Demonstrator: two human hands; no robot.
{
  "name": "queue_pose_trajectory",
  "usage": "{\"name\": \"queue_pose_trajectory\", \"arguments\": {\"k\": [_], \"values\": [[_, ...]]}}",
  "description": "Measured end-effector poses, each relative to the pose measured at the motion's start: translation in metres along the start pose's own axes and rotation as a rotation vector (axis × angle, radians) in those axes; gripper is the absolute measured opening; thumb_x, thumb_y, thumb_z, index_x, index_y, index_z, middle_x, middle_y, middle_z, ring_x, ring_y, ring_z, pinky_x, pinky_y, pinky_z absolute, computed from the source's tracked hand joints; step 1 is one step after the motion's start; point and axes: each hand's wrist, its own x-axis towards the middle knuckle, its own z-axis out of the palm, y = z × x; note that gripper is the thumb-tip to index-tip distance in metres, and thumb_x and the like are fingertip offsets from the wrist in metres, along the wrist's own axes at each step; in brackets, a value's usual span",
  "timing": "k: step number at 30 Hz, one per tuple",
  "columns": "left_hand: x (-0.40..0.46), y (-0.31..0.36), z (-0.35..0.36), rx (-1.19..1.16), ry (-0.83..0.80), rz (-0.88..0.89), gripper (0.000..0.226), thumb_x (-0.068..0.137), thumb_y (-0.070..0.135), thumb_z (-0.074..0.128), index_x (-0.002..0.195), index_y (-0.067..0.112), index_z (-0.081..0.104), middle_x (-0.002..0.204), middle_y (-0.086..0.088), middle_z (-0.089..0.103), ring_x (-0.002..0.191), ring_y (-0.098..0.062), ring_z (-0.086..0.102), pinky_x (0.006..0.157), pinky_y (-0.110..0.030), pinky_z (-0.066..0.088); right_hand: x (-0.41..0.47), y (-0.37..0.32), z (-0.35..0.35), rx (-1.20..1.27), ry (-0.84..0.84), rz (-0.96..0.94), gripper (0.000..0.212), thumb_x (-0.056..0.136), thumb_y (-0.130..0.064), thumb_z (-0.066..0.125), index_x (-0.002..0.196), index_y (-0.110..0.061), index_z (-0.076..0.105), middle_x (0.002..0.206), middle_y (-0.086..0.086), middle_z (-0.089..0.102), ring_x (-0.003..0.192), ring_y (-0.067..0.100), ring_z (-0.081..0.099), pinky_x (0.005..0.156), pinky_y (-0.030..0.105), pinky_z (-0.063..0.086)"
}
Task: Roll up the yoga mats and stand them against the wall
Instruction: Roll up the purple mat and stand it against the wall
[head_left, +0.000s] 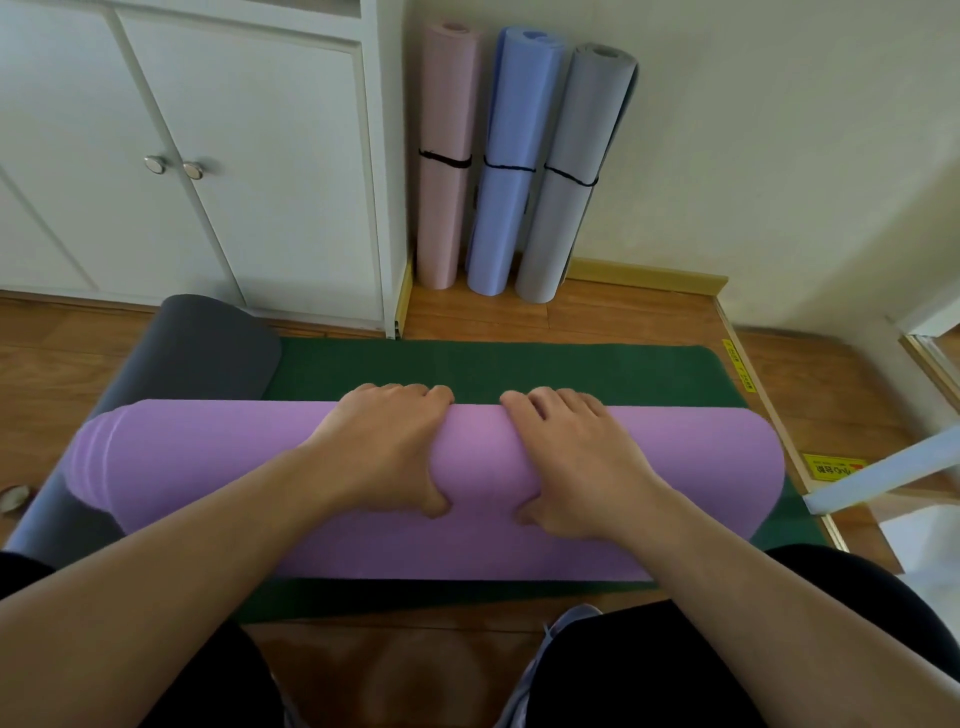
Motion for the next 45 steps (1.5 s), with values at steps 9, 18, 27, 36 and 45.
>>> {"name": "queue_pose_trajectory", "arguments": {"k": [9, 18, 27, 36, 45], "values": [[-0.008, 0.013, 0.018, 0.147, 0.122, 0.035, 0.097, 0.063, 0.066, 0.077, 0.141, 0.021, 0.043, 0.132, 0.000, 0.055, 0.119, -0.026, 0.054, 0.104, -0.042, 0.045, 0.001, 0.004, -0.005, 0.108, 0.056, 0.028, 0.089, 0.062, -0.061, 0.078, 0.139, -0.030, 0.046, 0.123, -0.005, 0.062, 0.112, 0.024, 0.060, 0.095, 0.041, 0.050], [-0.002, 0.000, 0.002, 0.015, 0.074, 0.037, 0.084, 0.059, 0.067, 0.072, 0.131, 0.032, 0.051, 0.119, 0.011, 0.063, 0.106, -0.016, 0.059, 0.095, -0.035, 0.047, 0.000, -0.005, -0.001, 0.036, 0.054, 0.010, 0.104, 0.064, -0.063, 0.082, 0.149, -0.024, 0.036, 0.134, 0.001, 0.054, 0.119, 0.029, 0.056, 0.105, 0.043, 0.046], [-0.004, 0.007, 0.010, 0.226, 0.118, 0.040, 0.107, 0.058, 0.067, 0.083, 0.144, 0.021, 0.040, 0.133, -0.001, 0.052, 0.119, -0.026, 0.053, 0.106, -0.043, 0.044, 0.001, 0.003, -0.008, 0.151, 0.048, 0.061, 0.093, 0.063, -0.062, 0.078, 0.144, -0.031, 0.042, 0.128, -0.005, 0.061, 0.117, 0.024, 0.059, 0.098, 0.038, 0.047], [-0.004, -0.006, 0.003, 0.024, 0.063, 0.021, 0.084, 0.057, 0.069, 0.071, 0.131, 0.033, 0.050, 0.117, 0.012, 0.062, 0.105, -0.017, 0.060, 0.094, -0.036, 0.048, 0.001, 0.001, -0.002, 0.036, 0.034, 0.031, 0.109, 0.064, -0.060, 0.088, 0.151, -0.023, 0.034, 0.141, 0.001, 0.047, 0.128, 0.029, 0.048, 0.111, 0.042, 0.042], [-0.003, 0.000, 0.009, 0.141, 0.090, 0.035, 0.102, 0.060, 0.067, 0.081, 0.143, 0.025, 0.040, 0.132, 0.003, 0.054, 0.119, -0.023, 0.055, 0.105, -0.041, 0.045, 0.000, 0.003, -0.005, 0.093, 0.079, 0.039, 0.097, 0.062, -0.058, 0.082, 0.145, -0.027, 0.043, 0.135, -0.003, 0.054, 0.124, 0.026, 0.053, 0.106, 0.039, 0.044]]}}
